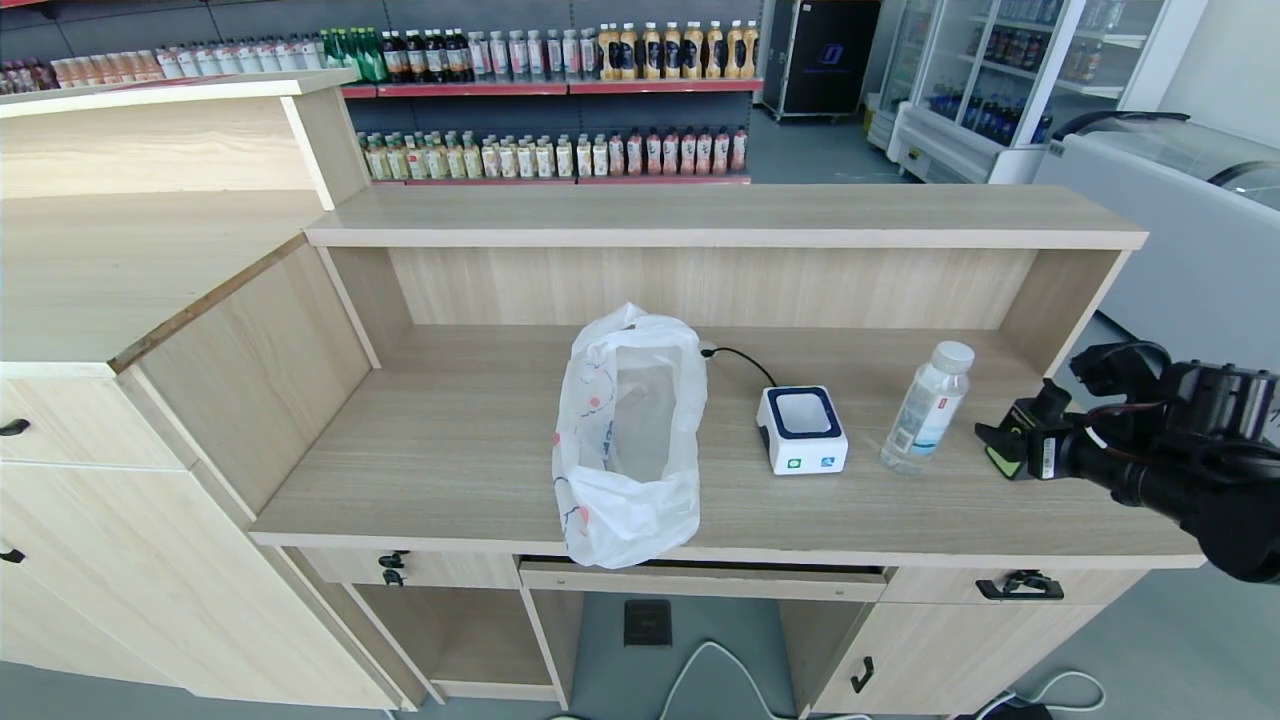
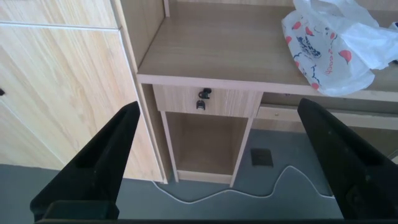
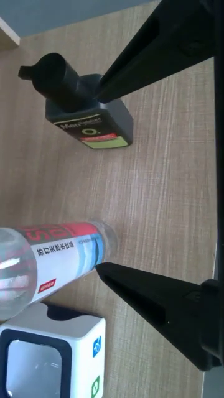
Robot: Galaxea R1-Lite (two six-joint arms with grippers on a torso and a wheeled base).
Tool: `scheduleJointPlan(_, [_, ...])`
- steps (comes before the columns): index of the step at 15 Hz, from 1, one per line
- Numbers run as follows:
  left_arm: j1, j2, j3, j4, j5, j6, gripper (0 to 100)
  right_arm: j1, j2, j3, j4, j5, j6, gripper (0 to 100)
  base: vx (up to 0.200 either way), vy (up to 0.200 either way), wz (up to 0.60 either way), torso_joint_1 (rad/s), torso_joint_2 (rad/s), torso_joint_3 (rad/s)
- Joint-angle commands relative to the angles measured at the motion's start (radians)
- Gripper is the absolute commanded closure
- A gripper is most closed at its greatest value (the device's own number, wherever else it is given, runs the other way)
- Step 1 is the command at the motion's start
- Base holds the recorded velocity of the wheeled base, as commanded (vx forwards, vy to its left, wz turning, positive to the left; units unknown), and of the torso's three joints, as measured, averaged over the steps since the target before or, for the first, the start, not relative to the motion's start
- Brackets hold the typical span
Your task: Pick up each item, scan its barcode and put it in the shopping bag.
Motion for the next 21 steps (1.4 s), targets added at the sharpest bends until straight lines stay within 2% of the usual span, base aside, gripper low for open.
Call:
scheduleJointPlan(1, [0.0,0.0,0.0,0.0,0.0,0.0,0,0.021,0.046,-0.019,-0.006,0.004,0.001,0,0.0,0.0,0.0,0.0,0.0,0.0])
scheduleJointPlan(6, [0.0,0.0,0.0,0.0,0.0,0.0,0,0.069,0.149,-0.12,-0.073,0.015,0.005,0,0.0,0.0,0.0,0.0,0.0,0.0])
scheduleJointPlan(12, [0.0,0.0,0.0,0.0,0.0,0.0,0,0.119,0.253,-0.169,-0.17,0.038,0.007,0,0.0,0.0,0.0,0.0,0.0,0.0])
scheduleJointPlan(21, [0.0,0.0,0.0,0.0,0.0,0.0,0,0.141,0.333,-0.297,-0.17,0.054,0.008,0,0.0,0.0,0.0,0.0,0.0,0.0])
